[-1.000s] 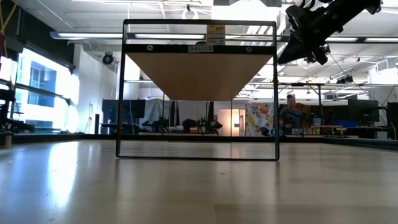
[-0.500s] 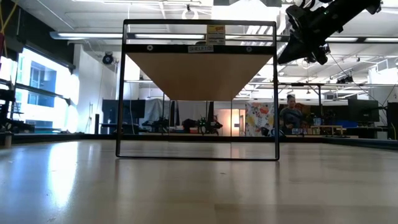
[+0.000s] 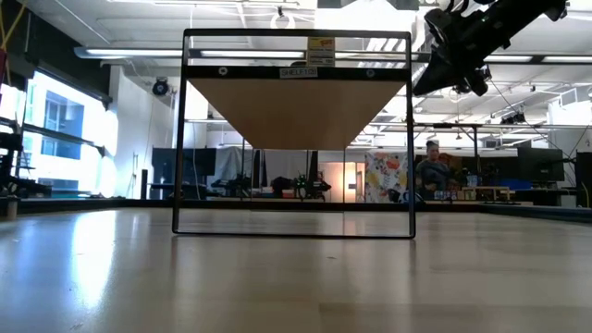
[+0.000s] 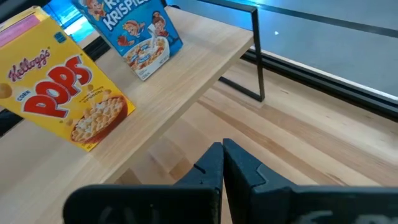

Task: Stack cereal on shelf
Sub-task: Put the yellow cereal box on the shelf

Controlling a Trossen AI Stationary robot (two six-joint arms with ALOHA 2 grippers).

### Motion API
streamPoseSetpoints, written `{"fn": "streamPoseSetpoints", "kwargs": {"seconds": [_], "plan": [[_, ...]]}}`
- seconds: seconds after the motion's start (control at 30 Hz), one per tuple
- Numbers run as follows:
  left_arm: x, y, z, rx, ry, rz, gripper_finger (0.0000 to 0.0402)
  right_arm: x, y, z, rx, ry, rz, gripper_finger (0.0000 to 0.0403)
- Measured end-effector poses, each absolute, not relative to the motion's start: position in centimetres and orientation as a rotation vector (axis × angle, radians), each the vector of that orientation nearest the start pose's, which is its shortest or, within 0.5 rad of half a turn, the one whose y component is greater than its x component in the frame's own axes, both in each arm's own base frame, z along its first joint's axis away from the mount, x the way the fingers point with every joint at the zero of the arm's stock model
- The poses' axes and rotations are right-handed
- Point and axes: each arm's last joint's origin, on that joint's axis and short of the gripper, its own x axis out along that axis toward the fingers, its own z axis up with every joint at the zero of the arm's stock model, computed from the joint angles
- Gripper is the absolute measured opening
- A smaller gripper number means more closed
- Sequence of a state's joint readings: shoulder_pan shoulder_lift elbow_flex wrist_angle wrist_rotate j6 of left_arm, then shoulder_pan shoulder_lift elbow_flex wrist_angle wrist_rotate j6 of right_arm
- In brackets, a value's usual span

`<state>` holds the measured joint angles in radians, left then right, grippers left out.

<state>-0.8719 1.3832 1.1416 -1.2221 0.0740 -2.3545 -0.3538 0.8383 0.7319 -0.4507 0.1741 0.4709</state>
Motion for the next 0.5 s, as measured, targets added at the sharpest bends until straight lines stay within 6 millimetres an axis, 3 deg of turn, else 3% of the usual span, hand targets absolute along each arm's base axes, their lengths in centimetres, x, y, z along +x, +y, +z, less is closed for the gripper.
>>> {"fn": "streamPoseSetpoints", "kwargs": {"seconds": [0.27,0.5], "plan": [[11.4,-12.1,31.6,-1.348,1.125,0.920,0.0146,16.3,-6.5,28.2,0.499,0.431,-0.636,0.0000],[10.7,-7.9,34.3,-1.416,0.783,0.756,0.0146,16.3,-6.5,28.2,0.515,0.426,-0.639,0.0000]]}}
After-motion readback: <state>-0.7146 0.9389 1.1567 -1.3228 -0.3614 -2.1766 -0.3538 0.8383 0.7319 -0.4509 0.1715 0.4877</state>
